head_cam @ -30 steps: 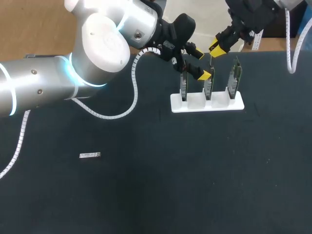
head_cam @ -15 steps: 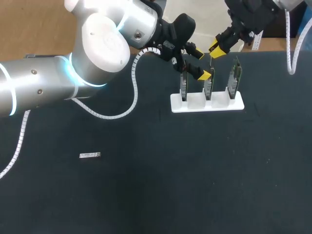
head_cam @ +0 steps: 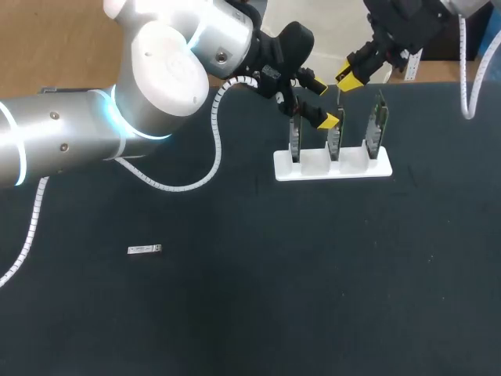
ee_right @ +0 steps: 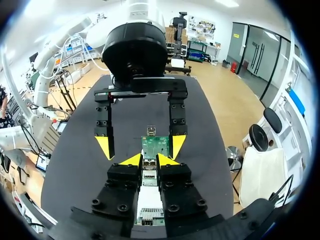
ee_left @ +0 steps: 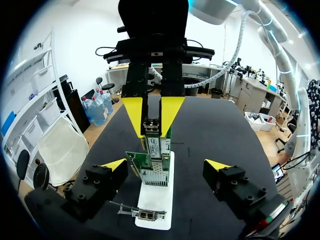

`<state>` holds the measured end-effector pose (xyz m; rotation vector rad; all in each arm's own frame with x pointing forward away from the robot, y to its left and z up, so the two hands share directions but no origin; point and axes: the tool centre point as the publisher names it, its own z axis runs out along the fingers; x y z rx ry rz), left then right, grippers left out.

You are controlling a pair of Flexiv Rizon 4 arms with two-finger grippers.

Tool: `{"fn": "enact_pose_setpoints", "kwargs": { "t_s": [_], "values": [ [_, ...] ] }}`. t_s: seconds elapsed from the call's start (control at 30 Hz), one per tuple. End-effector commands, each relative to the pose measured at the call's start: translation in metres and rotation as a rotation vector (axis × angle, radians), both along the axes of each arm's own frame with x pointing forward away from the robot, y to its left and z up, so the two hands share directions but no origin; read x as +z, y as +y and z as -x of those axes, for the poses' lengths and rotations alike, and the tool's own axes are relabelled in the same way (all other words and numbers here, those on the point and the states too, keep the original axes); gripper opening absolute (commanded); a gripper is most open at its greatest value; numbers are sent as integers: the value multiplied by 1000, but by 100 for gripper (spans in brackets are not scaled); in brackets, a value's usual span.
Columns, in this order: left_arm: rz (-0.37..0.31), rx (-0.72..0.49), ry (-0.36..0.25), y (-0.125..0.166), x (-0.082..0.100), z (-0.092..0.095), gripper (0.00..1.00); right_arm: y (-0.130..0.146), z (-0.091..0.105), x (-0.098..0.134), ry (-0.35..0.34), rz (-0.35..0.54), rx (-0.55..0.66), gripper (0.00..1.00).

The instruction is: Pick up the optical module with the left hand, and insert it into the network port with the right hand.

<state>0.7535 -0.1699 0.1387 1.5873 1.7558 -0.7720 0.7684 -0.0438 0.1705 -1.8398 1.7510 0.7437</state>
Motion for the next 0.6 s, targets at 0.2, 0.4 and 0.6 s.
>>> {"fn": "enact_pose_setpoints", "kwargs": {
  "t_s": [0.2, 0.4, 0.6],
  "values": [
    [-6, 1, 2, -1, 0, -1, 100, 0, 0, -2, -2, 1, -3, 0],
    [-6, 1, 2, -1, 0, -1, 100, 0, 2, -4, 4, 2, -6, 0],
    [-6, 1, 2, -1, 0, -1, 100, 0, 4, -5, 7, 3, -10, 0]
  ]
}}
